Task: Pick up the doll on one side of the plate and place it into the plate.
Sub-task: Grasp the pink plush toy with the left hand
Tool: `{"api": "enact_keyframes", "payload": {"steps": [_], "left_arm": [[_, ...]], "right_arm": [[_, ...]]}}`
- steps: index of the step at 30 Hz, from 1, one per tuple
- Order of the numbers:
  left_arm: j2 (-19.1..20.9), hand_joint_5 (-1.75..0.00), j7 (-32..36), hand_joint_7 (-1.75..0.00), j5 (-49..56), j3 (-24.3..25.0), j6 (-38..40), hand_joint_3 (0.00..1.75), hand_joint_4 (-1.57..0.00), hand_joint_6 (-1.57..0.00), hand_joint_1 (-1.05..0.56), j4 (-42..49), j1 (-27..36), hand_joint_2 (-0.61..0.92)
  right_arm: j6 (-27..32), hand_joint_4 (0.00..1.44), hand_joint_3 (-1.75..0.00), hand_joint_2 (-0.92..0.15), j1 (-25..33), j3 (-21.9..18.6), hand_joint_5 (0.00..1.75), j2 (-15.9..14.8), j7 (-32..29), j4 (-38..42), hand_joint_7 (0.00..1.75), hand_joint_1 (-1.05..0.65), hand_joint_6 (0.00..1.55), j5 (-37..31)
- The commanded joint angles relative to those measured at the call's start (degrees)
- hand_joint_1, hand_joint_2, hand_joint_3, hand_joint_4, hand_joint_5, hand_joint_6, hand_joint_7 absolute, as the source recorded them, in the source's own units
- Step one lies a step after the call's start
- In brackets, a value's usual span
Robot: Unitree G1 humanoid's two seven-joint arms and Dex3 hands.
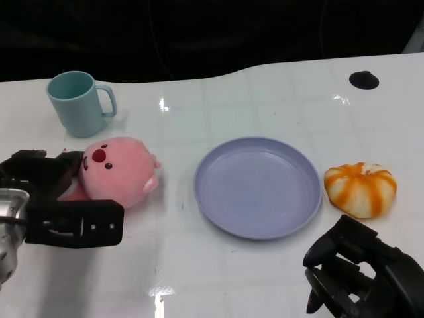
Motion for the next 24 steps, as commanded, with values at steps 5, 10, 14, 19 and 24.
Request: {"api": "enact_keyframes", "payload": {"steps": [5, 10, 14, 19, 24], "left_arm": [[-2.4, -0.11, 1.1, -0.02, -2.9, -2.3, -1.5, 0.11, -0.41, -0.40, -0.50, 9.6, -1.6, 0.92], [-3.7, -0.15, 2.9, -0.05, -4.2, -3.4, -3.2, 0.08, -0.66, -0.53, -0.37, 15.5, -3.1, 0.92], [-4.6, -1.09, 5.1, -0.05, -4.0, -4.8, -4.4, 0.01, -0.67, -0.77, -0.26, 19.8, -4.3, 0.92], [-4.6, -1.38, 12.5, -0.30, -3.6, -6.1, -8.4, 0.09, -0.69, -1.14, -0.22, 24.0, -4.5, 0.92], [-4.0, -1.74, 20.6, -1.64, -4.4, -5.6, -12.0, 0.32, -0.76, -0.57, -0.22, 23.5, -3.6, 0.92]], "right_arm": [[0.4, 0.59, -0.55, -0.91, 0.3, -0.3, 1.71, -0.6, 0.1, -1.2, 1.58, -0.35, 0.48, 0.5], [0.3, 0.60, -0.54, -0.90, 0.2, -0.3, 1.71, -0.5, 0.0, -1.0, 1.58, -0.35, 0.48, 0.4], [0.2, 0.59, -0.55, -0.90, 0.1, -0.3, 1.71, -0.7, 0.1, -0.9, 1.58, -0.35, 0.48, 0.1], [0.3, 0.60, -0.55, -0.90, 0.3, -0.2, 1.71, -0.5, 0.0, -1.2, 1.58, -0.35, 0.49, 0.1], [0.8, 0.59, -0.55, -0.90, 0.3, -0.3, 1.71, -0.5, -0.1, -1.4, 1.58, -0.35, 0.49, 0.2]]}}
